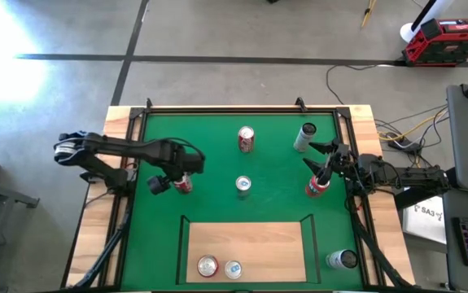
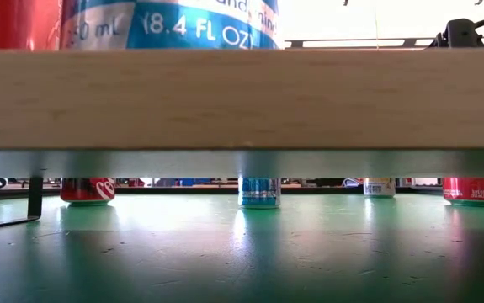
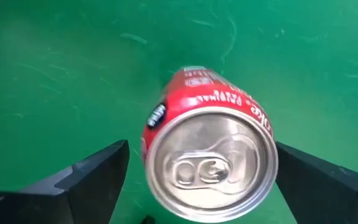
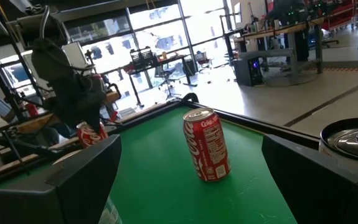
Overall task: Place canned beverage on shelf
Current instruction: Put the bottom red soda can on the shelf
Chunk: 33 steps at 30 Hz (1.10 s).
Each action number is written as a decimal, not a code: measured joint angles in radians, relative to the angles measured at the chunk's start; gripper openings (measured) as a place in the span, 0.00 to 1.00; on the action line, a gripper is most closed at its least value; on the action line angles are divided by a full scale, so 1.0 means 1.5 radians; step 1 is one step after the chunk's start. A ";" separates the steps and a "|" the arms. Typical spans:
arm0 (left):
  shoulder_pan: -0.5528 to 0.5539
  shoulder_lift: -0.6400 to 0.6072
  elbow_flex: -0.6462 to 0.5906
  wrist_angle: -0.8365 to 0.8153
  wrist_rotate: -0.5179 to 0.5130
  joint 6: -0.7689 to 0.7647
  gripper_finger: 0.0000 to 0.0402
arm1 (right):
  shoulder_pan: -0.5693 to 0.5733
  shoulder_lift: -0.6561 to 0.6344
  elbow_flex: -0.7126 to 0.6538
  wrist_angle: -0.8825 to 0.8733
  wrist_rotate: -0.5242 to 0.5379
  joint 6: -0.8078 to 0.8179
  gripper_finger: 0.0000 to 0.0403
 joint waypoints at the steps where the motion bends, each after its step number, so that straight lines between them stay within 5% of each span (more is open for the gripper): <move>1: 0.000 0.005 0.000 0.004 0.000 0.000 0.90 | 0.000 0.000 0.000 0.000 0.000 0.000 0.95; 16: 0.000 0.023 -0.008 0.010 -0.009 0.022 0.70 | 0.000 0.000 0.000 0.000 0.000 0.000 0.95; 24: 0.000 0.030 0.005 0.043 -0.005 0.241 0.70 | 0.000 0.000 0.000 0.000 0.000 0.000 0.95; 33: 0.000 0.120 0.105 0.016 0.015 0.600 0.70 | 0.000 0.000 0.000 0.000 0.000 0.000 0.95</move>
